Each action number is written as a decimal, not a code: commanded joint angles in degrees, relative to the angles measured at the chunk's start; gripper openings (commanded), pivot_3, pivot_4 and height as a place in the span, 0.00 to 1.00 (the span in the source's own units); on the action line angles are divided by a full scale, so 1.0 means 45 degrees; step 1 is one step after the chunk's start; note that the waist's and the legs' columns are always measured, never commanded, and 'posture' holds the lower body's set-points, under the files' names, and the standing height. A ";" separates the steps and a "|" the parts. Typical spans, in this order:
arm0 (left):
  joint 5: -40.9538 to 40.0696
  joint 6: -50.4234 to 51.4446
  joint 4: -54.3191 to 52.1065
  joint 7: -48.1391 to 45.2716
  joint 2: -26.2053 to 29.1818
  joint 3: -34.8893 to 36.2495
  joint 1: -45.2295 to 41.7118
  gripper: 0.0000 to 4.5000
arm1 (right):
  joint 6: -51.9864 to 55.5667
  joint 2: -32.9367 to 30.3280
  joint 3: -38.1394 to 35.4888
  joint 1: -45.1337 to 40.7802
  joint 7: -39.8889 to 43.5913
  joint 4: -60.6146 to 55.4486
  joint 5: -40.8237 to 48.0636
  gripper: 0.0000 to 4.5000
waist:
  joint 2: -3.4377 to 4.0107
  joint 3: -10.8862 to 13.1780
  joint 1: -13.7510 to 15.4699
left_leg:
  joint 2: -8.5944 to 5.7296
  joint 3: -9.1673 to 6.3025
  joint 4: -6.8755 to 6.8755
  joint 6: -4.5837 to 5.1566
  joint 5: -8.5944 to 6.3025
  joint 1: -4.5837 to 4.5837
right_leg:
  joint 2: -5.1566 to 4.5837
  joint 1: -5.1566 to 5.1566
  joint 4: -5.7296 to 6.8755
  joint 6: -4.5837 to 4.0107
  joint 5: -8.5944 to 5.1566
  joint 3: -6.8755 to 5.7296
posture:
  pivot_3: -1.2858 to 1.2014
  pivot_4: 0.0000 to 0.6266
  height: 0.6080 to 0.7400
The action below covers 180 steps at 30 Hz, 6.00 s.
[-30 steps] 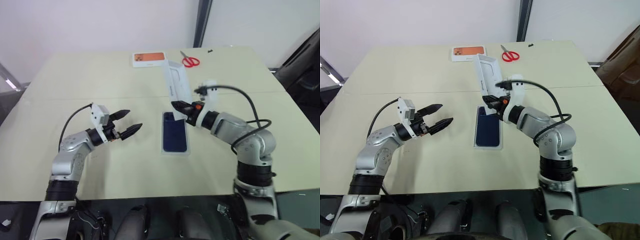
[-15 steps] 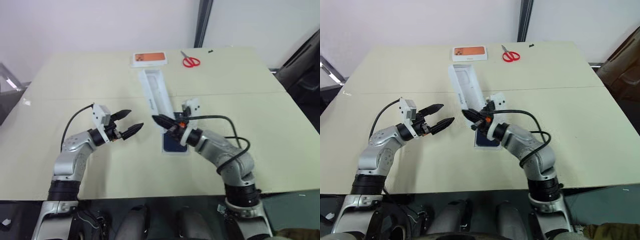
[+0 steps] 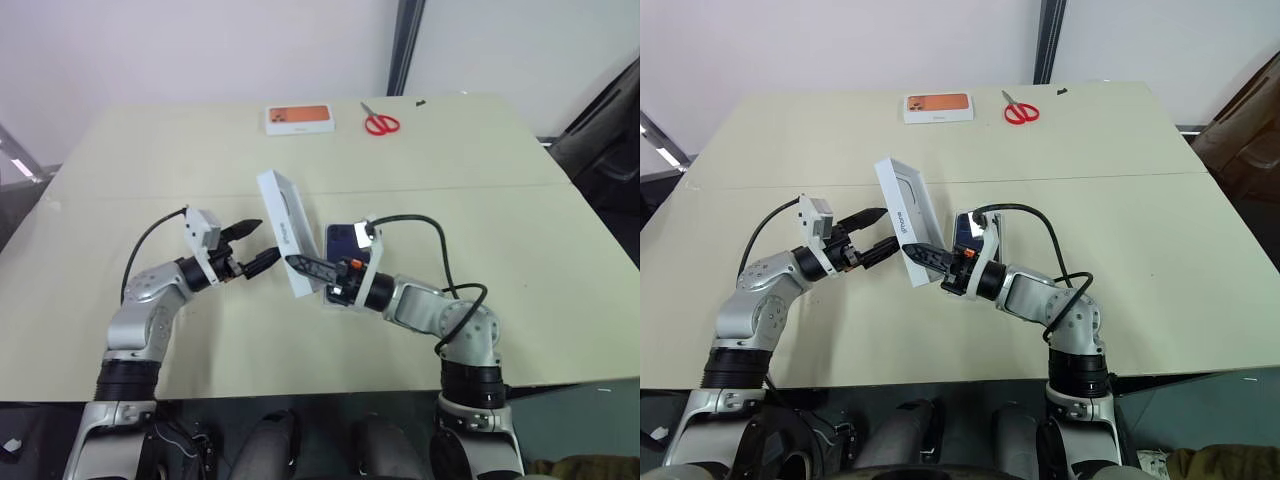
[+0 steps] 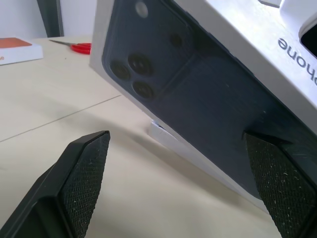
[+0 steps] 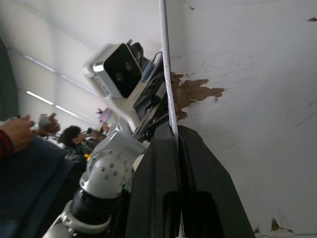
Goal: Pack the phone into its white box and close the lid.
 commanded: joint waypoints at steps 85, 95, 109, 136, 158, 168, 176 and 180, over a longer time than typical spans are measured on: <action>0.2496 0.1663 0.3508 0.2773 -0.2140 -0.1795 -0.2549 0.03 | -0.9641 -0.6981 0.4003 -0.1588 0.4561 0.3114 -1.0346 0.01 | -0.0024 0.0006 0.0089 | 0.0001 0.0017 0.0038 0.0013 -0.0005 -0.0001 | 0.0005 0.0027 -0.0015 0.0005 -0.0002 -0.0005 | 0.52 0.24 0.95; 0.2530 0.1796 0.3225 0.2623 -0.3208 -0.2175 -0.2771 0.03 | -0.9629 -0.7081 0.3754 -0.1204 0.5212 0.2408 -1.0598 0.01 | -0.0024 0.0006 0.0098 | -0.0002 0.0014 0.0036 -0.0036 0.0023 -0.0001 | 0.0001 0.0029 -0.0015 0.0005 -0.0002 -0.0007 | 0.52 0.24 0.95; 0.2460 0.2117 0.1572 0.2100 -0.3033 -0.2410 -0.2287 0.03 | -0.9289 -0.7693 0.3191 0.0619 0.5501 0.0388 -1.0764 0.01 | -0.0025 0.0007 0.0084 | -0.0002 0.0014 0.0032 -0.0035 0.0022 -0.0002 | 0.0000 0.0026 -0.0015 0.0005 -0.0002 -0.0003 | 0.52 0.24 0.95; 0.2412 0.1805 0.1834 0.3002 -0.2742 -0.1473 -0.2730 0.03 | -0.9946 -0.7501 0.2913 -0.0225 0.4548 0.1890 -1.2516 0.01 | -0.0026 0.0008 0.0102 | -0.0004 0.0014 0.0039 -0.0042 0.0027 -0.0001 | 0.0001 0.0028 -0.0013 0.0005 -0.0002 -0.0005 | 0.52 0.24 0.95; 0.4129 0.0244 0.4980 0.2515 -0.3606 -0.3019 -0.3836 0.03 | -0.8408 -0.6970 0.4036 0.0394 0.6220 0.0502 -1.1623 0.01 | -0.0034 -0.0018 0.0062 | -0.0003 0.0012 0.0044 -0.0056 0.0034 0.0017 | 0.0009 0.0046 -0.0003 0.0007 -0.0001 -0.0005 | 0.52 0.24 0.95; 0.1886 0.2234 0.1615 0.0589 -0.2361 -0.2078 -0.2746 0.55 | -0.7603 -0.7375 0.2401 0.0559 0.7309 -0.0569 -0.9428 0.30 | -0.0032 -0.0010 0.0070 | -0.0004 0.0006 0.0046 -0.0005 0.0005 0.0006 | 0.0002 0.0038 -0.0006 0.0006 -0.0001 -0.0005 | 0.52 0.24 0.95; 0.0944 0.1844 0.0271 -0.0917 0.0811 -0.0399 -0.1459 1.00 | -0.8536 -0.8420 0.0874 0.1387 0.8023 -0.0802 -0.8616 0.99 | -0.0027 -0.0006 0.0056 | 0.0003 0.0007 0.0025 -0.0005 0.0005 0.0007 | 0.0003 0.0025 -0.0009 0.0005 -0.0002 -0.0001 | 0.52 0.24 0.95; 0.1155 0.1685 0.0169 -0.1213 0.2222 0.0070 -0.0711 1.00 | -0.9351 -0.8893 0.0158 0.2130 0.8364 -0.1026 -0.8503 0.99 | -0.0027 -0.0003 0.0105 | -0.0002 0.0007 0.0032 0.0004 -0.0001 0.0005 | -0.0009 0.0036 -0.0018 0.0005 -0.0002 -0.0003 | 0.52 0.24 0.95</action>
